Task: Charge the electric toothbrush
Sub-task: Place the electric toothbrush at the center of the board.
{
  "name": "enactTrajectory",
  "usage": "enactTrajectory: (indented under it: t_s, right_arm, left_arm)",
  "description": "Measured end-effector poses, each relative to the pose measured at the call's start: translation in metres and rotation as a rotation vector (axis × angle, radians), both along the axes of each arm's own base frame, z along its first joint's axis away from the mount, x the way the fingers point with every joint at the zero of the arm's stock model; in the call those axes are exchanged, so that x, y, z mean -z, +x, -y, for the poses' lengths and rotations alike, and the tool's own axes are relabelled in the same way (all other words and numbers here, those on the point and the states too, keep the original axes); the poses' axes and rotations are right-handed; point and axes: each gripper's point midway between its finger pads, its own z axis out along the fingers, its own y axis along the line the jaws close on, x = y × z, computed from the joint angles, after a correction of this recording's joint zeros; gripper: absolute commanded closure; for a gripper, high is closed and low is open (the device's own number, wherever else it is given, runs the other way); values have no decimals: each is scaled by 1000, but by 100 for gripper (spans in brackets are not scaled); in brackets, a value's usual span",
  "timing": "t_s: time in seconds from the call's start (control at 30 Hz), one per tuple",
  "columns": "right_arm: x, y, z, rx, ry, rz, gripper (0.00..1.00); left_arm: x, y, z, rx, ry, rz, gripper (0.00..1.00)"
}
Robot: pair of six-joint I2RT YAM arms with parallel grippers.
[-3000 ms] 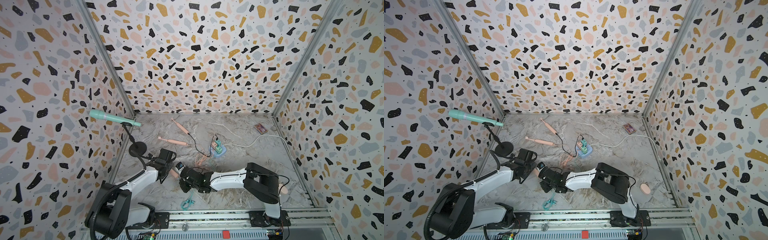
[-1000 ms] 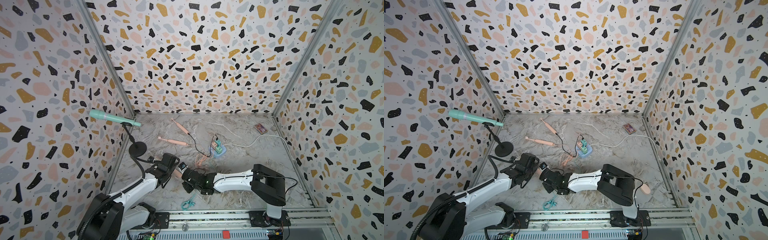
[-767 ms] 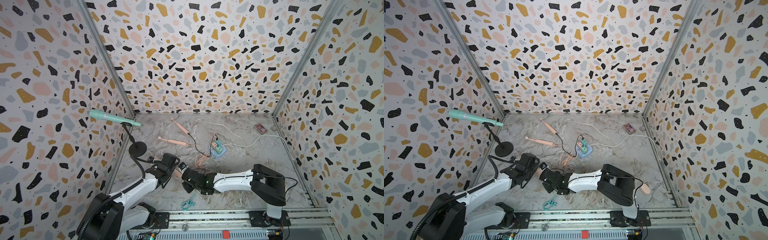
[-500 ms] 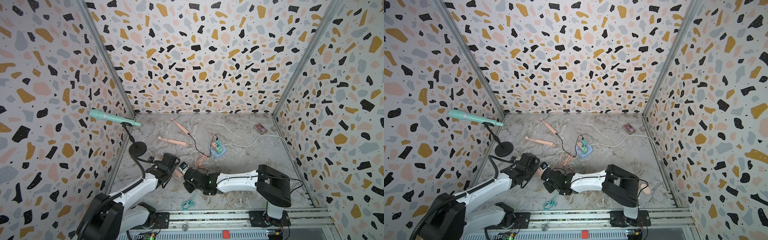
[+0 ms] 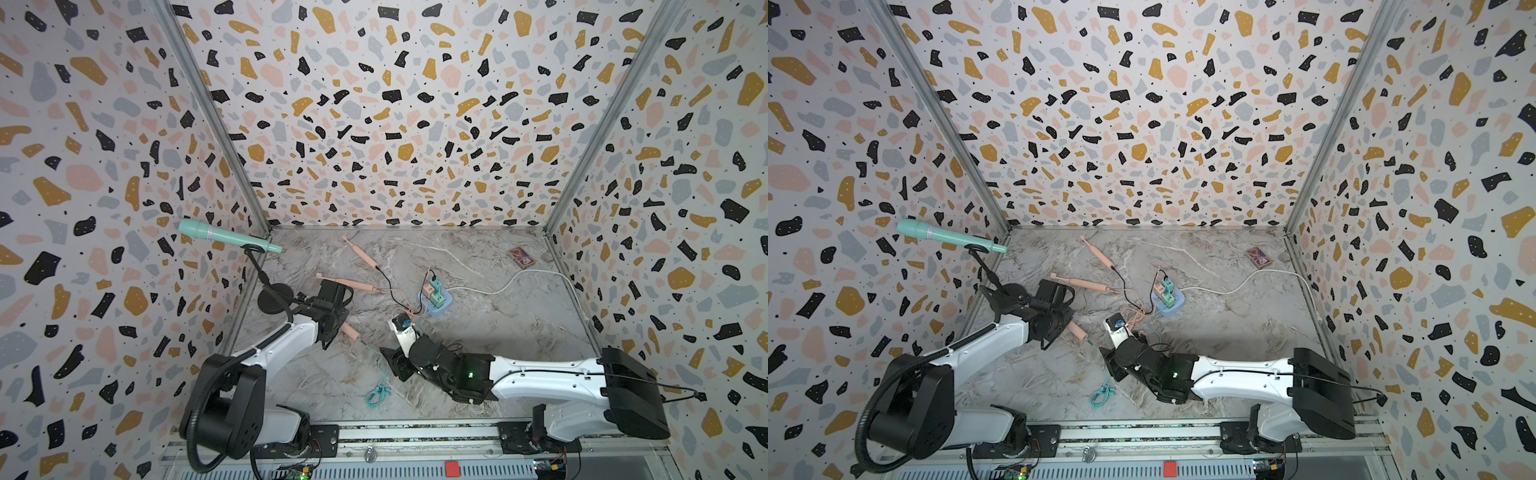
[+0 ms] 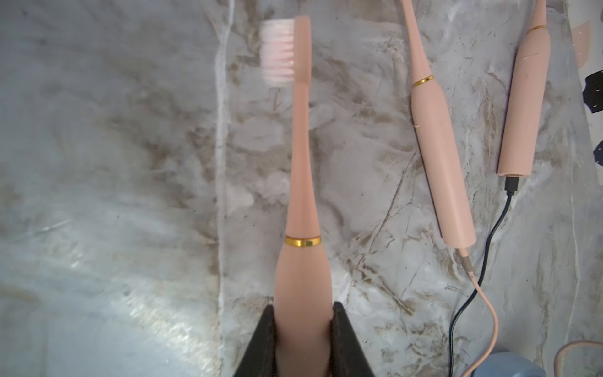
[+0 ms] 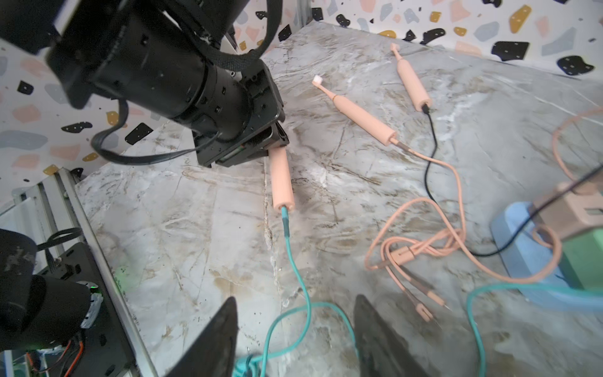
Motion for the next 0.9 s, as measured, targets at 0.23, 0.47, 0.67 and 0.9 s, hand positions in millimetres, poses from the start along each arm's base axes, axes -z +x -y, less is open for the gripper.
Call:
enactTrajectory:
  t_s: [0.23, 0.47, 0.67, 0.9]
  right_arm:
    - [-19, 26, 74, 151, 41, 36, 24]
    - [-22, 37, 118, 235, 71, 48, 18]
    - [-20, 53, 153, 325, 88, 46, 8]
    - [-32, 79, 210, 505, 114, 87, 1]
  left_arm:
    - [32, 18, -1, 33, 33, -77, 100]
    - [44, 37, 7, 69, 18, -82, 70]
    - [35, 52, 15, 93, -8, -21, 12]
    - [25, 44, 21, 154, -26, -31, 0]
